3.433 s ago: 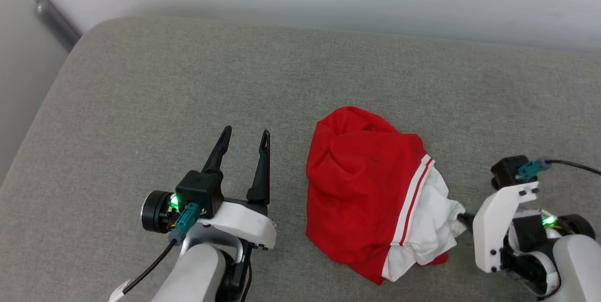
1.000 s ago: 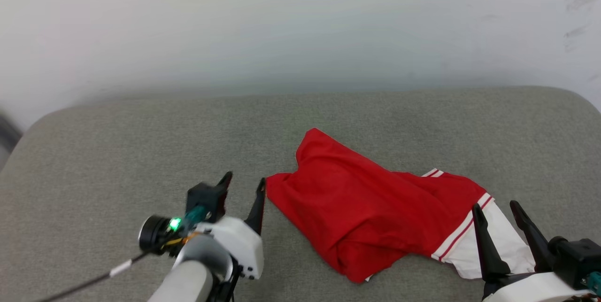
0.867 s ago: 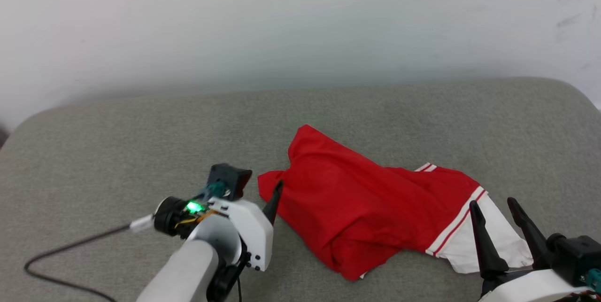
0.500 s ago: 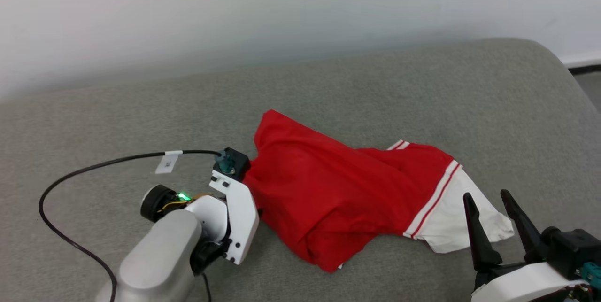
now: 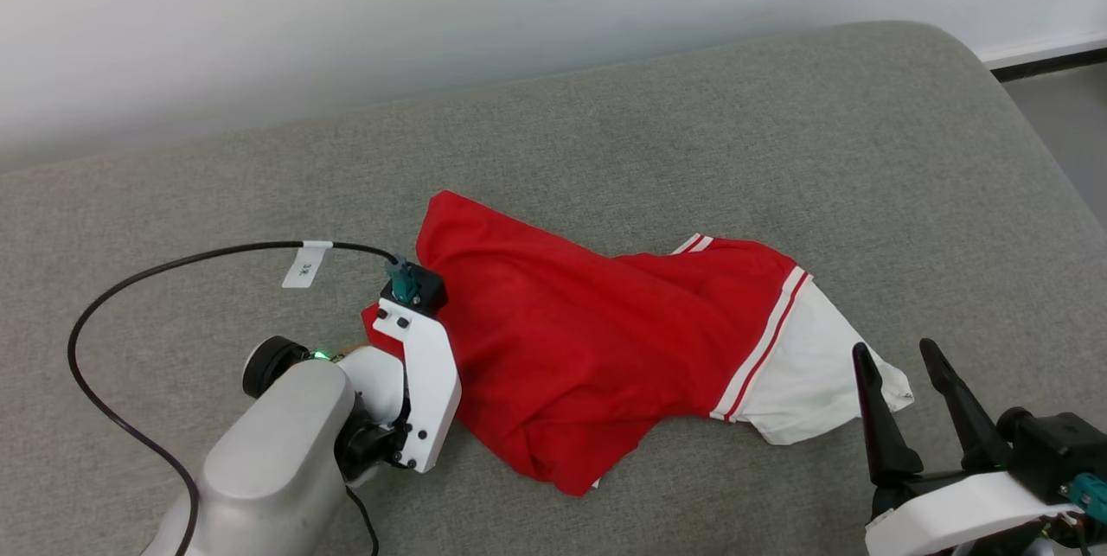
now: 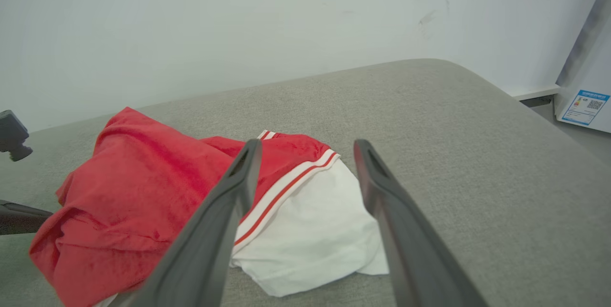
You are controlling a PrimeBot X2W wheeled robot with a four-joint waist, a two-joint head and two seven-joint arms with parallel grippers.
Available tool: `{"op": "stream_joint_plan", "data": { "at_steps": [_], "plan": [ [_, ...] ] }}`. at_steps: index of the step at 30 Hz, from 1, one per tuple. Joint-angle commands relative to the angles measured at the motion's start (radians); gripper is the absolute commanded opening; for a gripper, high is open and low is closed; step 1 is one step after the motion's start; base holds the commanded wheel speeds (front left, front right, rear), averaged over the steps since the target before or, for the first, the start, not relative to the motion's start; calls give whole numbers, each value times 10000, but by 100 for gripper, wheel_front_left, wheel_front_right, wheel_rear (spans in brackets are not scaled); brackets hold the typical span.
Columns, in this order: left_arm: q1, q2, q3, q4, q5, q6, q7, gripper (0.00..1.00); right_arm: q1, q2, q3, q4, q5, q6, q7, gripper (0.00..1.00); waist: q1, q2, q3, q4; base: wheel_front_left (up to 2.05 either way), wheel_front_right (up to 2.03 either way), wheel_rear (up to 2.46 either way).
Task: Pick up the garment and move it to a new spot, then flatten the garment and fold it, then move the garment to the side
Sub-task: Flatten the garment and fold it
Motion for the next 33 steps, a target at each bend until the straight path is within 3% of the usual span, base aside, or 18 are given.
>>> {"op": "stream_joint_plan", "data": {
  "at_steps": [1, 8, 14, 25, 29, 33],
  "plan": [
    [499, -46, -245, 247, 61, -8, -89, 0, -135, 23, -62, 26, -15, -3, -34, 100, -1, -1, -61, 61, 0, 0, 0],
    [338, 234, 54, -648, 473, 350, -1831, 0, 110, 23, -306, -166, -228, -3, 118, 100, -1, -1, -595, 695, 0, 0, 0],
    [1183, 629, 226, -2419, 653, 961, -2639, 0, 298, 21, -426, -517, -454, -3, 360, 100, -1, -1, -1030, 1506, 0, 0, 0],
    [5295, 1604, 193, -6108, 61, 2765, -2299, 0, 797, 19, -570, -967, -468, -3, 716, 100, -1, -1, -1653, 2349, 0, 0, 0],
    [6738, 1555, 127, -6539, -441, 3351, -2171, 0, 908, 19, -508, -1074, -507, -3, 780, 100, -1, -1, -1794, 2385, 0, 0, 0],
    [7385, 1368, 37, -6587, -705, 3579, -2240, 0, 1007, 19, -496, -1165, -496, -3, 830, 100, -1, -1, -1845, 2414, 0, 0, 0]
  ]
}}
